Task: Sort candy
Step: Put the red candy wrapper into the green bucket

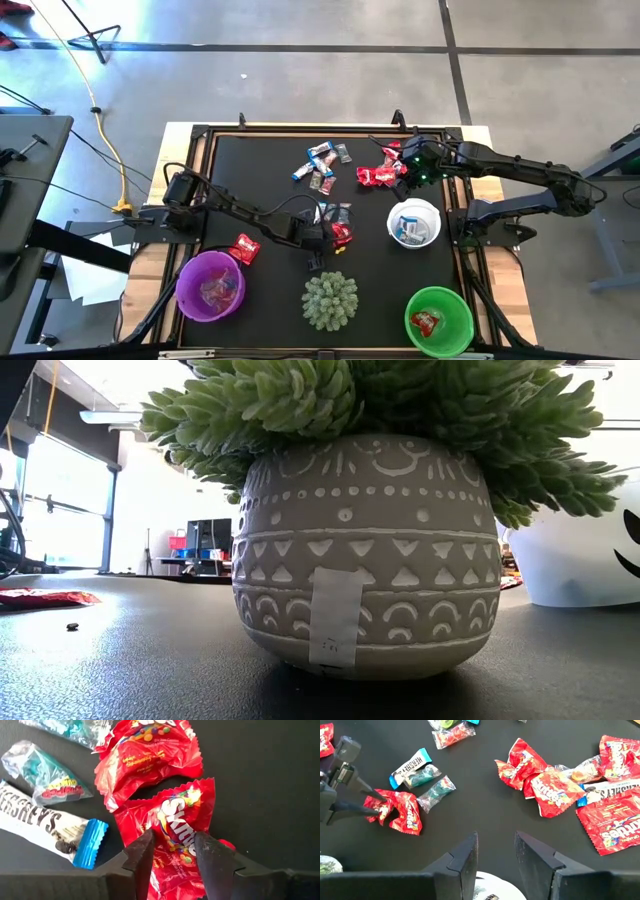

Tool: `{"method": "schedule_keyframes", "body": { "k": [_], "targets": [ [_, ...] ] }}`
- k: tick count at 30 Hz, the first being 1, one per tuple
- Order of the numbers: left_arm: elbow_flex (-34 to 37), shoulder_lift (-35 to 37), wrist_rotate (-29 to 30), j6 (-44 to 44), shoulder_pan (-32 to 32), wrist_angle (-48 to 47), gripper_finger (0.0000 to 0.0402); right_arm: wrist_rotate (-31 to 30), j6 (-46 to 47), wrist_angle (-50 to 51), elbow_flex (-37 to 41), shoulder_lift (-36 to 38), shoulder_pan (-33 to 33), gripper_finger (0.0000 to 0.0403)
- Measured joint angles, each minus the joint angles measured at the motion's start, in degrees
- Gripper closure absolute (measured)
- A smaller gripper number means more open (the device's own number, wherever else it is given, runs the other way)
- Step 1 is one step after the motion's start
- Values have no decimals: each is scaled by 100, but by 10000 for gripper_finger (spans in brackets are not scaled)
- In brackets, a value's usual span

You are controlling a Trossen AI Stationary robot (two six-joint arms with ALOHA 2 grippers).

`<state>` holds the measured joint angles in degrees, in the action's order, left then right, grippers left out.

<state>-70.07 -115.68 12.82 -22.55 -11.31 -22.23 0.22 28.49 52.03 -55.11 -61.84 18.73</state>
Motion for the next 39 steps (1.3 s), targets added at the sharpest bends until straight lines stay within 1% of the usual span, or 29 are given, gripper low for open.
{"method": "schedule_keyframes", "body": {
  "k": [3,7,12,14,21,31,39],
  "targets": [
    [16,-4,25,-130,2,138,296,1,0,0,0,0,0,277],
    [16,-19,42,-156,5,232,336,-1,0,0,0,0,1,277],
    [21,97,3,-595,9,257,387,-1,0,0,0,0,0,277],
    [35,185,-50,-665,11,235,398,1,0,0,0,0,1,277],
    [44,478,-41,-724,4,141,401,-1,0,0,0,0,-1,277],
    [38,503,-100,-585,-4,162,402,-1,0,0,0,0,1,277],
    [27,990,-181,-572,-4,146,401,1,0,0,0,0,1,277]
  ]
}}
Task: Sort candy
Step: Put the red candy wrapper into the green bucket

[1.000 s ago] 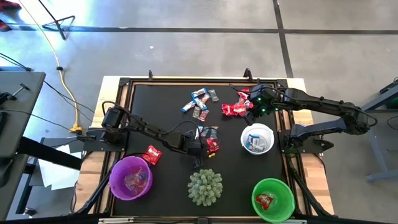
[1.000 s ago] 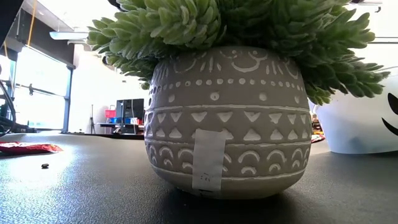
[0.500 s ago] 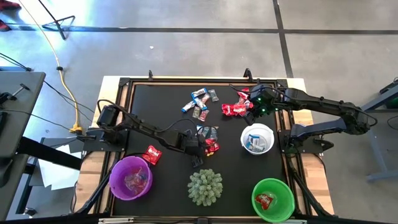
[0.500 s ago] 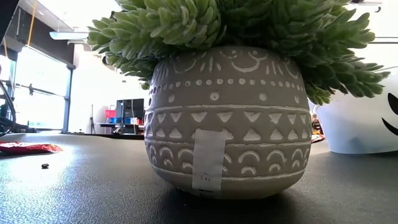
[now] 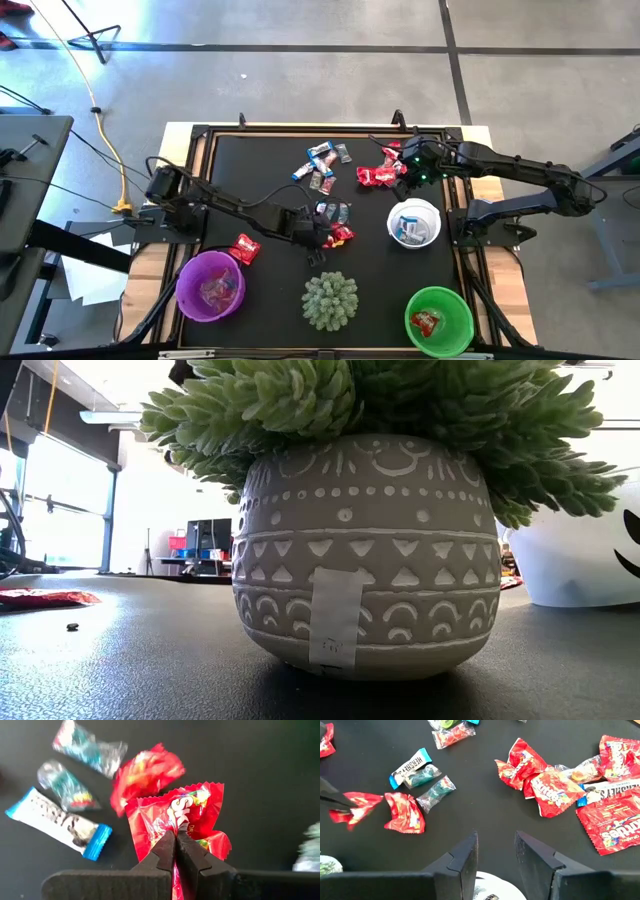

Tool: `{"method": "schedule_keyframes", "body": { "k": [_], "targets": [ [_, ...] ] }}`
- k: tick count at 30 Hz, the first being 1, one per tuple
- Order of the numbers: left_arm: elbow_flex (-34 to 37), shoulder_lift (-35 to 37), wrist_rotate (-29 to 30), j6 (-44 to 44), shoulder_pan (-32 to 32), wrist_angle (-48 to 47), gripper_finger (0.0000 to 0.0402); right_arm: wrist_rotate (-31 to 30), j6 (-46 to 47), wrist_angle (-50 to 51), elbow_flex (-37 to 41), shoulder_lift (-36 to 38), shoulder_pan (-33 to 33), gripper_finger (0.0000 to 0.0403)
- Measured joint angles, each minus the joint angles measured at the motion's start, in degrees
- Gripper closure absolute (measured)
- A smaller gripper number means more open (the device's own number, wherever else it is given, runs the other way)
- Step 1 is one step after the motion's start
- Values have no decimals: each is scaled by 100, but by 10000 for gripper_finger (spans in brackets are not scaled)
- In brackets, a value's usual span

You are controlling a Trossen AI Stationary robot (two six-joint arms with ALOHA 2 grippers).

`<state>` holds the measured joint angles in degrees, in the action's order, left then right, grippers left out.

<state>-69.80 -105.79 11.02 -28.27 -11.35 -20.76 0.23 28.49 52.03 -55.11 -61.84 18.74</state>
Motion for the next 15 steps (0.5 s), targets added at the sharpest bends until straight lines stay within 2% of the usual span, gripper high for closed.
{"method": "schedule_keyframes", "body": {
  "k": [7,15],
  "targets": [
    [0,594,67,230,-9,7,401,-1,0,0,0,0,-1,277],
    [-9,1174,448,464,-9,3,401,-1,0,0,0,0,-1,277]
  ]
}}
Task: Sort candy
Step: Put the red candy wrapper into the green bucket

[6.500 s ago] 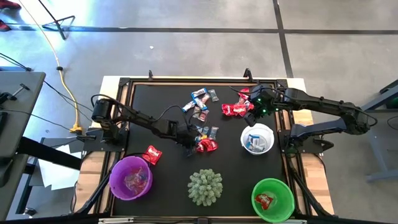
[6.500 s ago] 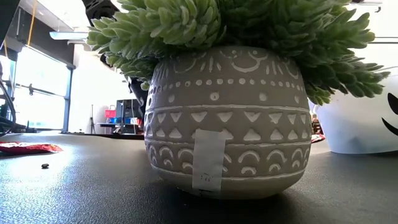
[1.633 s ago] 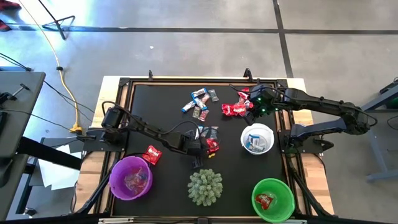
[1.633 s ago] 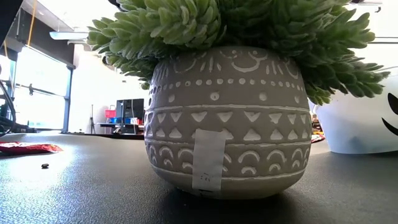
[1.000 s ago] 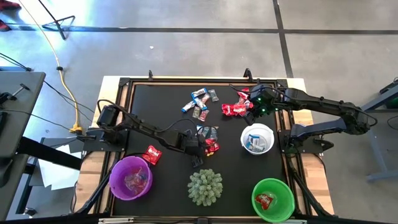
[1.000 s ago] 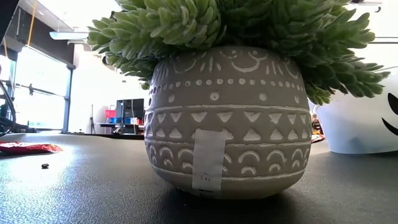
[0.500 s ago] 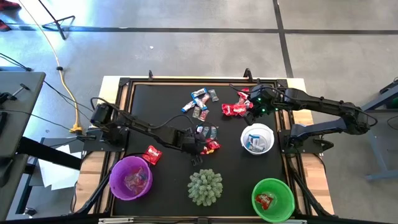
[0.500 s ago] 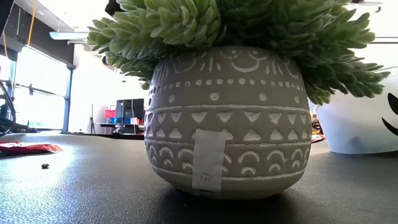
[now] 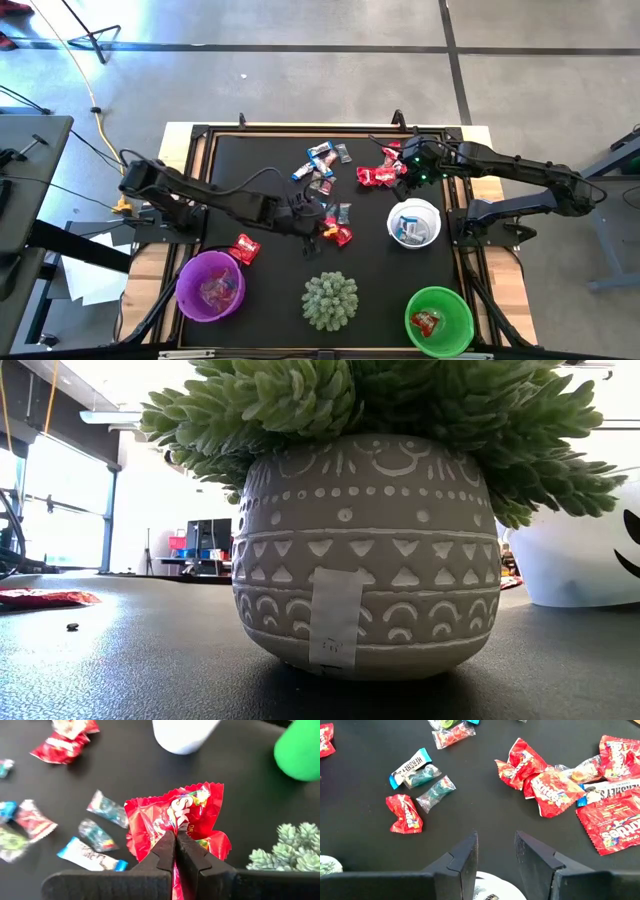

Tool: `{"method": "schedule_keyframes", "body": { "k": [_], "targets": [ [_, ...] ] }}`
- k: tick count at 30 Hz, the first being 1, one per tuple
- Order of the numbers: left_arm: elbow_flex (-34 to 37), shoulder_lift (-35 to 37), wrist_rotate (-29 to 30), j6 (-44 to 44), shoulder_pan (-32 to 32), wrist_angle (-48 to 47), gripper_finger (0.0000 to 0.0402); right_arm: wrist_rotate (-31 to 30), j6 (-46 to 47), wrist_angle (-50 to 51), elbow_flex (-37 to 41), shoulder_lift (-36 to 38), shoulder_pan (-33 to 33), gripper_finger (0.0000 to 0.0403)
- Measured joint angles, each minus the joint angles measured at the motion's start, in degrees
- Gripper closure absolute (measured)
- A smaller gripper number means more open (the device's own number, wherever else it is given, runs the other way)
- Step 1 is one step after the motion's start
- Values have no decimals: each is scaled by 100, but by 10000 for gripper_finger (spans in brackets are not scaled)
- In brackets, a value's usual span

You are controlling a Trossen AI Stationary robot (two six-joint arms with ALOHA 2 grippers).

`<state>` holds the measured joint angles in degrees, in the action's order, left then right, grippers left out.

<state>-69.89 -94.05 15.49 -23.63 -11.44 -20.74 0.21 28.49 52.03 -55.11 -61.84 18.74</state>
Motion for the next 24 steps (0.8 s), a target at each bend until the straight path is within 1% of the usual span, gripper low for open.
{"method": "schedule_keyframes", "body": {
  "k": [5,10,13,15,19,24],
  "targets": [
    [0,248,325,32,-31,6,401,-1,4,-33,0,0,1,277],
    [0,318,545,34,-32,54,401,-10,19,-207,0,0,-1,277],
    [0,316,567,32,-35,147,401,-88,620,-358,-2,0,-2,277],
    [0,318,576,32,-35,151,401,-145,852,-359,-2,0,1,277],
    [0,316,578,32,-35,238,401,-89,900,-402,-2,0,3,277],
    [0,316,617,73,-20,581,401,216,888,-703,-2,-2,-2,277]
  ]
}}
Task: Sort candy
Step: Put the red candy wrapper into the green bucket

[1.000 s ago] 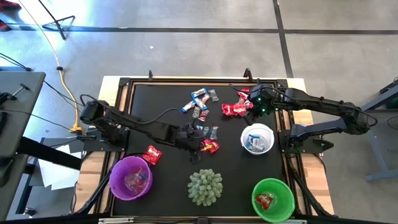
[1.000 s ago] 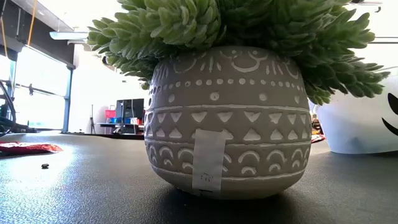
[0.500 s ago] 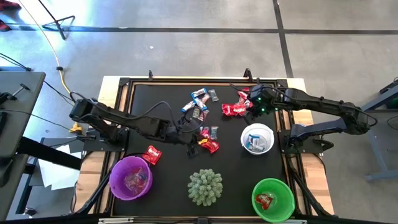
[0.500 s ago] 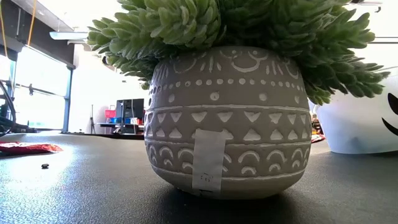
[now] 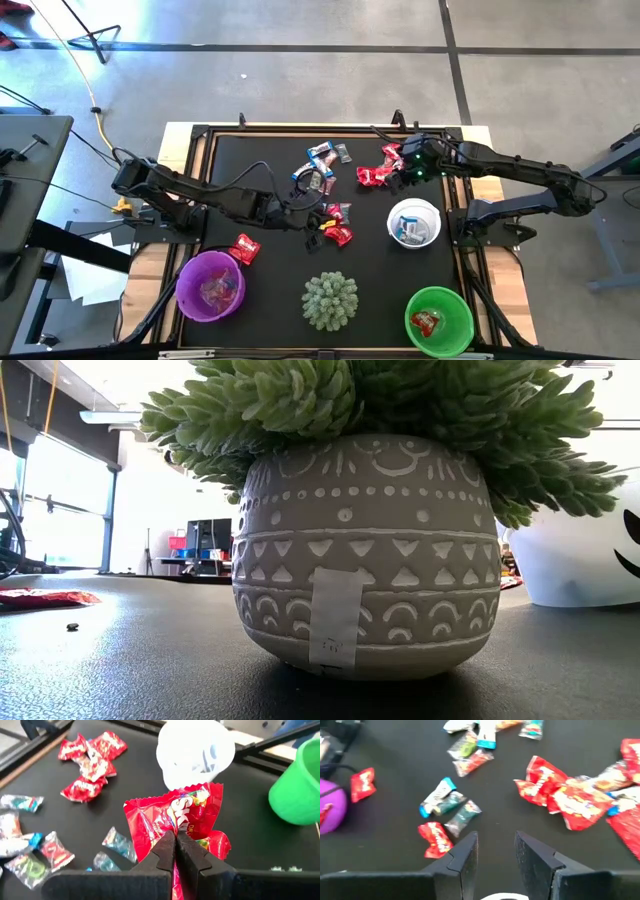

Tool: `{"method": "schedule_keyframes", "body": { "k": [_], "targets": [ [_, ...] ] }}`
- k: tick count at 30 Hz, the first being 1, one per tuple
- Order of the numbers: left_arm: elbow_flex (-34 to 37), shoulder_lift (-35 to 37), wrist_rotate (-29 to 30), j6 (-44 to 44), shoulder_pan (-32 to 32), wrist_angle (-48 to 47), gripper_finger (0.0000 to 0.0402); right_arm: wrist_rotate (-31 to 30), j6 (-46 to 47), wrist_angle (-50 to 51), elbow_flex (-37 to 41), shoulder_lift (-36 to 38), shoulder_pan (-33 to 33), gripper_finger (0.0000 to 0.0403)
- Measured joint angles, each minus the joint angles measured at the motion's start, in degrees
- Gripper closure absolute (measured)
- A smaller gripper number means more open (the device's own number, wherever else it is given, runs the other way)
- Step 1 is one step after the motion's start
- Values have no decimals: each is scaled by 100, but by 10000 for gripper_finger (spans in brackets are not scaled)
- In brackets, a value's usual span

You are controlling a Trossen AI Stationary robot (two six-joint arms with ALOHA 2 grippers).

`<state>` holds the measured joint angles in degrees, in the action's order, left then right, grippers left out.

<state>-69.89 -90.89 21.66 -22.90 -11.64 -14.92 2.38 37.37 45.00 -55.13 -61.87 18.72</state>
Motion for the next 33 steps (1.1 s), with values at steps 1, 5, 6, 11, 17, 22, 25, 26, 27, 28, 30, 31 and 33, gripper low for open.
{"method": "schedule_keyframes", "body": {
  "k": [1,5,6,11,17,22,25,26,27,28,30,31,33],
  "targets": [
    [0,0,30,50,7,62,401,76,-7,-44,0,2,0,277],
    [0,0,147,103,9,332,401,150,22,-47,0,0,0,277],
    [0,0,158,102,9,365,401,116,33,-76,0,0,0,277],
    [2,0,227,109,11,460,401,187,347,-401,0,0,0,277],
    [-69,-2,374,416,13,339,401,711,190,-1892,0,0,-222,277],
    [-402,3,938,756,13,71,401,843,314,-2797,0,0,-547,277],
    [-637,2,1197,1109,34,-61,401,858,477,-3151,0,0,-722,277],
    [-680,10,1203,1196,51,-35,401,858,539,-3259,0,0,-775,277],
    [-710,11,1209,1265,73,-50,401,856,607,-3361,0,0,-825,277],
    [-730,7,1213,1299,92,-66,401,825,644,-3474,0,0,-886,277],
    [-789,-2,1240,1309,136,-96,401,692,695,-3610,0,0,-995,277],
    [-825,-2,1251,1316,162,-86,401,631,736,-3648,0,0,-1038,277],
    [-865,2,1262,1390,201,-47,401,485,765,-3670,0,0,-1127,277]
  ]
}}
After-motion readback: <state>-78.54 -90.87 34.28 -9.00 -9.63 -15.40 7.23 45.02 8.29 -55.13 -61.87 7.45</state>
